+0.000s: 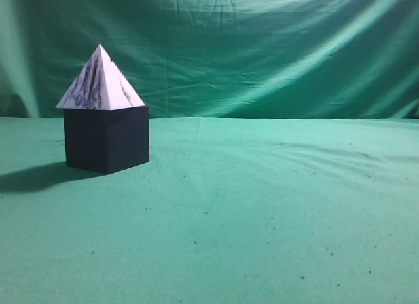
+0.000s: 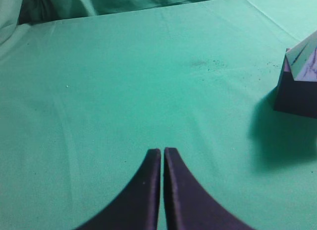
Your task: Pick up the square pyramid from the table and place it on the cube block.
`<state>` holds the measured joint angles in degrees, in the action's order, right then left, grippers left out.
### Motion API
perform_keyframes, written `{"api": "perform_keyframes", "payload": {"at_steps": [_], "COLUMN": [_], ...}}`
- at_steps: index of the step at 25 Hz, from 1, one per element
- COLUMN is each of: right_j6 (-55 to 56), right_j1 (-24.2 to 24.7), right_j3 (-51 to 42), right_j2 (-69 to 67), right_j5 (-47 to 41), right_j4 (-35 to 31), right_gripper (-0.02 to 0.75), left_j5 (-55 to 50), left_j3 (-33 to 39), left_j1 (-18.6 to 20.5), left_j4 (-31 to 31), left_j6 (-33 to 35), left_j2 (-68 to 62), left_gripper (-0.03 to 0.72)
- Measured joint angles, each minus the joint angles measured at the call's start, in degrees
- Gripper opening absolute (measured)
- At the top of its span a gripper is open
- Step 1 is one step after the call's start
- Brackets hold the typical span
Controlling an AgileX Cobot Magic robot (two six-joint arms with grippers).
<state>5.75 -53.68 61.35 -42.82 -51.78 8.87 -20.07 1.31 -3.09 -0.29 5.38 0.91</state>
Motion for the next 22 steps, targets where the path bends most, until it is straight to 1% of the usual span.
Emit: {"api": "perform_keyframes", "payload": {"at_steps": [3, 6, 9, 12, 16, 18, 22], "right_j6": [0.0, 0.0, 0.0, 0.0, 0.0, 0.0, 0.0], "right_j1": [0.0, 0.0, 0.0, 0.0, 0.1, 1.8, 9.7], "right_j3": [-3.4, -4.7, -5.0, -5.0, -6.2, -8.6, -17.5], "right_j2": [7.4, 12.7, 15.4, 16.0, 16.4, 17.7, 23.4], "right_j5": [0.4, -2.2, -5.3, -6.1, -5.5, -3.0, 6.5], "right_j4": [-2.5, -4.9, -5.3, -4.6, -0.5, 0.7, 1.8], "right_gripper": [0.048, 0.048, 0.048, 0.048, 0.048, 0.048, 0.048], "left_j5": [0.0, 0.0, 0.0, 0.0, 0.0, 0.0, 0.0], "left_j3": [0.0, 0.0, 0.0, 0.0, 0.0, 0.0, 0.0], "left_j1": [0.0, 0.0, 0.0, 0.0, 0.0, 0.0, 0.0], "left_j4": [0.0, 0.0, 0.0, 0.0, 0.0, 0.0, 0.0], "left_j6": [0.0, 0.0, 0.0, 0.0, 0.0, 0.0, 0.0], "left_j2": [0.0, 0.0, 0.0, 0.0, 0.0, 0.0, 0.0], "left_gripper": [0.000, 0.000, 0.000, 0.000, 0.000, 0.000, 0.000]}}
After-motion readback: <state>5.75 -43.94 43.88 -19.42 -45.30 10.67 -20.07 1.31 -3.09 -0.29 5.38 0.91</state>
